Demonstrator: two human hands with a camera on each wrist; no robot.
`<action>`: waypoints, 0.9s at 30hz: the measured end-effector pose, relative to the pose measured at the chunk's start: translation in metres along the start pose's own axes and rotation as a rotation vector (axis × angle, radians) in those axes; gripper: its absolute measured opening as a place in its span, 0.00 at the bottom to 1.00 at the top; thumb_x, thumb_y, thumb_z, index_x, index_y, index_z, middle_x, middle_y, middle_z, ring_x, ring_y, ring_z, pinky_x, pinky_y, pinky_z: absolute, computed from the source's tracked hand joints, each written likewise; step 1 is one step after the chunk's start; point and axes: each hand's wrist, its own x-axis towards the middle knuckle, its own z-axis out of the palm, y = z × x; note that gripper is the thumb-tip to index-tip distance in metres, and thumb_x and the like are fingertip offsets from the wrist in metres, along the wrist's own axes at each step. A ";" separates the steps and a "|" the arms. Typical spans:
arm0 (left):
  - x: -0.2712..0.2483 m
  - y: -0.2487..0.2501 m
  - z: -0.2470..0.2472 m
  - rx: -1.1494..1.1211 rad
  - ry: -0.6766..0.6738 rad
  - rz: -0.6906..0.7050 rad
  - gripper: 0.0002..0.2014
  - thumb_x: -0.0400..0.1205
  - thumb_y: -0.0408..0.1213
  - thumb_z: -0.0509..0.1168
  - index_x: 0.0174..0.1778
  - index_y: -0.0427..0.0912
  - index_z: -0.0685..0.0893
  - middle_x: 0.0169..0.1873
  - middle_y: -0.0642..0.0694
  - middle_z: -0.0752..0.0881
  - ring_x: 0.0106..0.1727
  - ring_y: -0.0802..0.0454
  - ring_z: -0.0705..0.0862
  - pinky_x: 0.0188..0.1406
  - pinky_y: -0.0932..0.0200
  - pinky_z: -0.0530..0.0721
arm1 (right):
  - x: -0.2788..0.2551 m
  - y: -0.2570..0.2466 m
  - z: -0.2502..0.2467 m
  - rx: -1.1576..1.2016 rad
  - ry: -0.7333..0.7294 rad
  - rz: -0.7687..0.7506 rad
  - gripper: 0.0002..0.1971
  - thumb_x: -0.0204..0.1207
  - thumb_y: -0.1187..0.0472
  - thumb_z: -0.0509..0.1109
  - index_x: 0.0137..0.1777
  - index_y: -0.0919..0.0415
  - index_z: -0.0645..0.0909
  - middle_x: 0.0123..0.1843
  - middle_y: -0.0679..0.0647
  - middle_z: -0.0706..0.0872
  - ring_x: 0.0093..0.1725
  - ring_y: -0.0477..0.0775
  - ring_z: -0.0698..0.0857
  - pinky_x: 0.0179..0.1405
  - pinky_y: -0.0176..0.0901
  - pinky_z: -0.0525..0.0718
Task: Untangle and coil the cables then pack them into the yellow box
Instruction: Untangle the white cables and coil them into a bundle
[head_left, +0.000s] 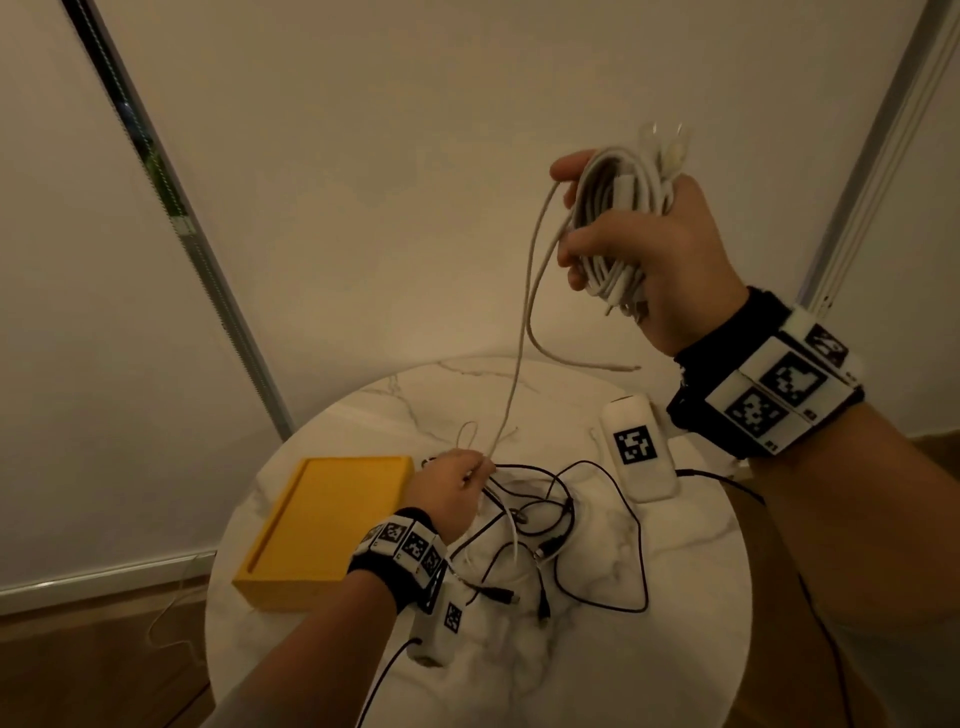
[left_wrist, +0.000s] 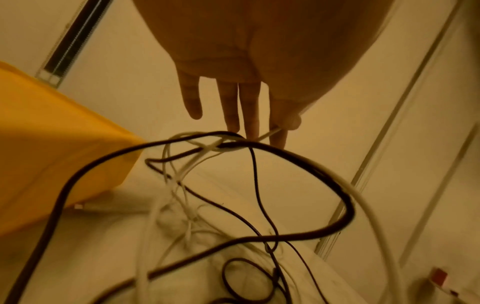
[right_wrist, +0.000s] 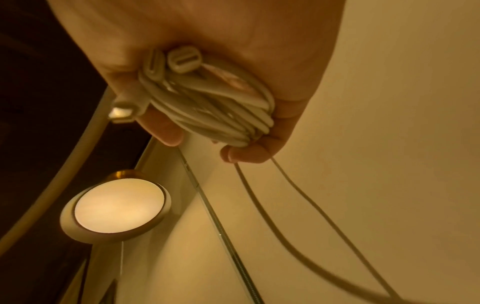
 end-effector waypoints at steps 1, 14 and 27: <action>0.000 0.000 -0.002 0.032 0.025 0.028 0.15 0.89 0.48 0.58 0.58 0.46 0.88 0.60 0.50 0.85 0.64 0.49 0.81 0.64 0.51 0.80 | -0.001 0.004 -0.001 -0.055 0.008 0.024 0.20 0.64 0.71 0.69 0.58 0.68 0.82 0.46 0.62 0.77 0.36 0.58 0.81 0.30 0.46 0.82; -0.001 0.029 -0.058 -0.285 0.178 -0.026 0.09 0.85 0.39 0.68 0.44 0.38 0.89 0.33 0.46 0.90 0.34 0.61 0.89 0.37 0.67 0.86 | -0.082 0.096 -0.007 -0.609 0.041 0.303 0.33 0.59 0.49 0.69 0.66 0.59 0.76 0.59 0.55 0.82 0.52 0.53 0.83 0.50 0.50 0.84; -0.010 0.058 -0.083 -0.878 0.160 -0.001 0.10 0.88 0.32 0.62 0.48 0.33 0.87 0.43 0.31 0.91 0.43 0.45 0.91 0.48 0.57 0.90 | -0.145 0.159 0.033 -0.629 -0.323 0.497 0.22 0.56 0.53 0.73 0.53 0.55 0.83 0.48 0.49 0.84 0.44 0.48 0.83 0.39 0.42 0.79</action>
